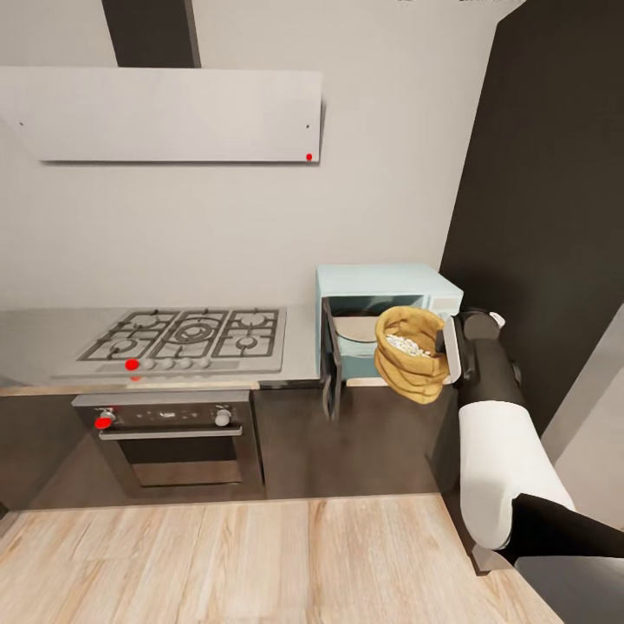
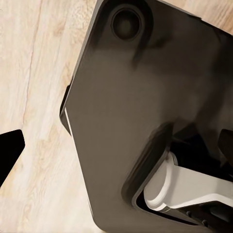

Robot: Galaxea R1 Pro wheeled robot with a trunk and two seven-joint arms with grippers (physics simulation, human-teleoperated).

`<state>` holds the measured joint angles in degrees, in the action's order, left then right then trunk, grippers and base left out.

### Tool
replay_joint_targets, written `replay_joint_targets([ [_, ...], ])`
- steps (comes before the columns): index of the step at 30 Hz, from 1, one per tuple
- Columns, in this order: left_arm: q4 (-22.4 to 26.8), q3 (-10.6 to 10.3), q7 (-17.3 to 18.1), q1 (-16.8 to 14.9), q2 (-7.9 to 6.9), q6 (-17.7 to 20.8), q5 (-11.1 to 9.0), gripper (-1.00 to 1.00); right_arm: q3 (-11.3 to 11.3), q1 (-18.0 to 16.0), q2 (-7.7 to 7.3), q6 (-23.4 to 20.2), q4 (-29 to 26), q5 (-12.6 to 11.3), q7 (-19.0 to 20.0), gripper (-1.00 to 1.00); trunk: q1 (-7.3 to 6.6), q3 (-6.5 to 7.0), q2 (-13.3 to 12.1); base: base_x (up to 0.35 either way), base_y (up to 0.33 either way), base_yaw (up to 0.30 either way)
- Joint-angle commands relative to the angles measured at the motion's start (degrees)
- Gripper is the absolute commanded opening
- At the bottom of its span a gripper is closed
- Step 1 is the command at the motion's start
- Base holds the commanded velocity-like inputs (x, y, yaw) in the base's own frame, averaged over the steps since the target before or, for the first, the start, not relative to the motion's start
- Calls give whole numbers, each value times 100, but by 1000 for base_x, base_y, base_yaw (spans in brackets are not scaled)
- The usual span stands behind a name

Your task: In the kitchen, take the popcorn bag from the countertop, put it into the microwave, and heat it until the popcorn is cooked so the cooked popcorn ends up inside the bag.

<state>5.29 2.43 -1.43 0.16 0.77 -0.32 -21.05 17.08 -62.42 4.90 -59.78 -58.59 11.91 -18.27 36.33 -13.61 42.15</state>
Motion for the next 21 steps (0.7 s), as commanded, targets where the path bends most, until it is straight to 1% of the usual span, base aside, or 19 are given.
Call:
replay_joint_targets([
  [1,12,23,-15,2,3,-3,-4,100,13,-4,4,-22,-4,28,8,-100,-21,11,-36,0,0,0],
  [2,14,25,-15,2,-2,-3,-6,100,14,-5,3,-22,-4,27,8,-100,-43,29,-76,0,0,0],
  [6,12,29,-15,2,-2,-3,-6,100,14,-6,3,-22,4,22,8,-100,-43,29,-76,0,0,0],
  [15,7,22,-15,2,-3,-3,-5,100,14,-6,11,-22,21,13,8,-100,-241,191,-437,0,0,0],
  [17,10,27,-15,2,-6,-3,-11,100,14,-6,13,-22,108,13,8,-100,-285,227,-517,0,0,0],
  [21,15,29,-15,2,-6,-3,-13,100,14,-3,20,-22,280,4,15,-100,-285,227,-517,0,0,0],
])
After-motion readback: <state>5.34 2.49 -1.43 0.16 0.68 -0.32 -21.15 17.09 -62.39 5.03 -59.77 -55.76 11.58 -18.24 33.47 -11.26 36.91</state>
